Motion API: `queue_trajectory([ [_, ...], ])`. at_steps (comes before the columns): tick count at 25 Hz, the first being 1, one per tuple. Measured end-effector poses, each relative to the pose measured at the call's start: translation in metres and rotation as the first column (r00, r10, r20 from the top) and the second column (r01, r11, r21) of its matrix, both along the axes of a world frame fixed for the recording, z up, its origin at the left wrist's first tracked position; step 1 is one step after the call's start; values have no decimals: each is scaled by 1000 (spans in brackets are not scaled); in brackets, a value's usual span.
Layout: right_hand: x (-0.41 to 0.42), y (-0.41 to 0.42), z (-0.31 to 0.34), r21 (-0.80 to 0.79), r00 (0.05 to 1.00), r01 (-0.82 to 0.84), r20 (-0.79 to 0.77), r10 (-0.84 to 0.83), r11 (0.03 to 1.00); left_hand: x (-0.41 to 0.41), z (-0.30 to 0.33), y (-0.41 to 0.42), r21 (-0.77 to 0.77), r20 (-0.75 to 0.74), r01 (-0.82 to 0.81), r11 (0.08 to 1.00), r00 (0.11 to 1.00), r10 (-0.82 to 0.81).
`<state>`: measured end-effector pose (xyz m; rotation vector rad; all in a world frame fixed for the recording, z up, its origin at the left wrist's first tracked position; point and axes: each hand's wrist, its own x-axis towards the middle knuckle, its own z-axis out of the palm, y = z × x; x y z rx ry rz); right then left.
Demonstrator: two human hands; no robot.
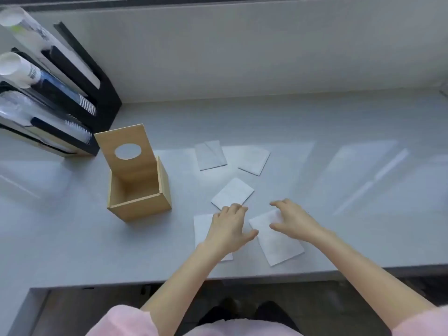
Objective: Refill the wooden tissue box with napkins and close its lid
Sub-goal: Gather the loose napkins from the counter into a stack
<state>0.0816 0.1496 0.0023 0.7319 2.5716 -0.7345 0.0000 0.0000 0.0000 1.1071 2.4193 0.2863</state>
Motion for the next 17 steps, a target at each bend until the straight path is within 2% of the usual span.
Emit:
queue_trajectory([
  [7, -13, 7, -12, 109, 986, -134, 114, 121, 985, 5, -21, 19, -38, 93, -77, 996, 992, 81],
  [10, -14, 12, -16, 45, 986, -121, 118, 115, 992, 3, -25, 25, -42, 110, -121, 992, 986, 125],
  [12, -13, 14, -18, -36, 992, -107, 65, 109, 994, 1, -26, 27, -18, 177, -174, 985, 969, 174],
  [14, -12, 14, -18, -122, 996, -91, -23, 89, 988, 2, -24, 27, 30, 285, -273, 962, 925, 253],
  [17, -15, 11, -6, -272, 990, -22, -141, -17, 962, 0, -17, 21, 96, 539, -474, 875, 764, 355],
])
